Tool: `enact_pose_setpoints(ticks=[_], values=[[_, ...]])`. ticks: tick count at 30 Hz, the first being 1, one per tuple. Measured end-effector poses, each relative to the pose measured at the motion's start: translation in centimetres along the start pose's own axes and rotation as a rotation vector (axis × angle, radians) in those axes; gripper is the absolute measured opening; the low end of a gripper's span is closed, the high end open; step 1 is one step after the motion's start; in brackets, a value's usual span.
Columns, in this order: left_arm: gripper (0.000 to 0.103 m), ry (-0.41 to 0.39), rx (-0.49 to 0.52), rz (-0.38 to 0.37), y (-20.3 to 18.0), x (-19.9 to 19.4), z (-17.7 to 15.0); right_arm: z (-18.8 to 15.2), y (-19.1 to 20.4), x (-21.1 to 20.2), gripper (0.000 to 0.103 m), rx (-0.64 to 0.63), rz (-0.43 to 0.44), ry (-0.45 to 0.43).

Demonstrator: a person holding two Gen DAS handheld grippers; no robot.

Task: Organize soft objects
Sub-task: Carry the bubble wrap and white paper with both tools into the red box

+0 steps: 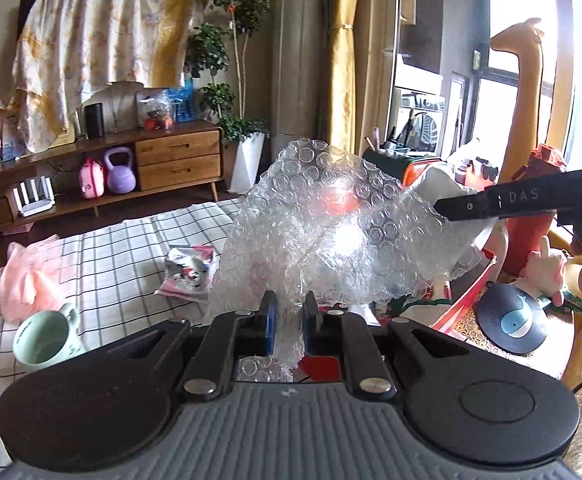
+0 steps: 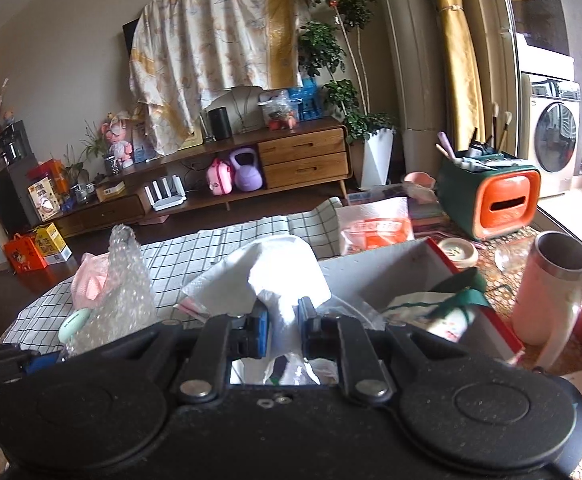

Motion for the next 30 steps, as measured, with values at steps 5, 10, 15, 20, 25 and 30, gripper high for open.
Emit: enact_pose_setpoints(ticks=[5,10,15,20,25,30], values=[[0.013,0.024,0.022,-0.017,-2.3,1.9,1.5,-0.4,-2.7,-1.1,0.014,0.022,-0.015,-0.007],[0.013,0.047,0.024,-0.023,-3.6,4.7,4.2,-1.2,-4.6,-1.2,0.014,0.045,-0.019,-0.004],[0.013,0.102,0.026,-0.032,-5.2,7.9,5.2,-2.3,-5.6,-0.4,0.014,0.051,-0.009,0.020],[0.013,0.138,0.016,-0.043,-6.4,10.5,5.3,-3.4,-6.0,0.9,0.014,0.043,-0.002,0.051],[0.013,0.173,0.017,-0.057,-7.9,12.8,5.3,-4.5,-6.1,2.4,0.015,0.016,0.001,0.090],[0.013,0.191,0.030,-0.064,-8.9,15.1,5.4,-5.3,-5.7,3.5,0.015,-0.035,0.000,0.122]])
Point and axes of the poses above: each gripper's, at about its wrist camera, not at the fingertips, and x roughly the way its jaws point, y to its left, z to its top, the point moved 9 cm from there along x, roughly the way its jaws point, and after that the axes turned 6 degrees about z, right-handed, at the moved point
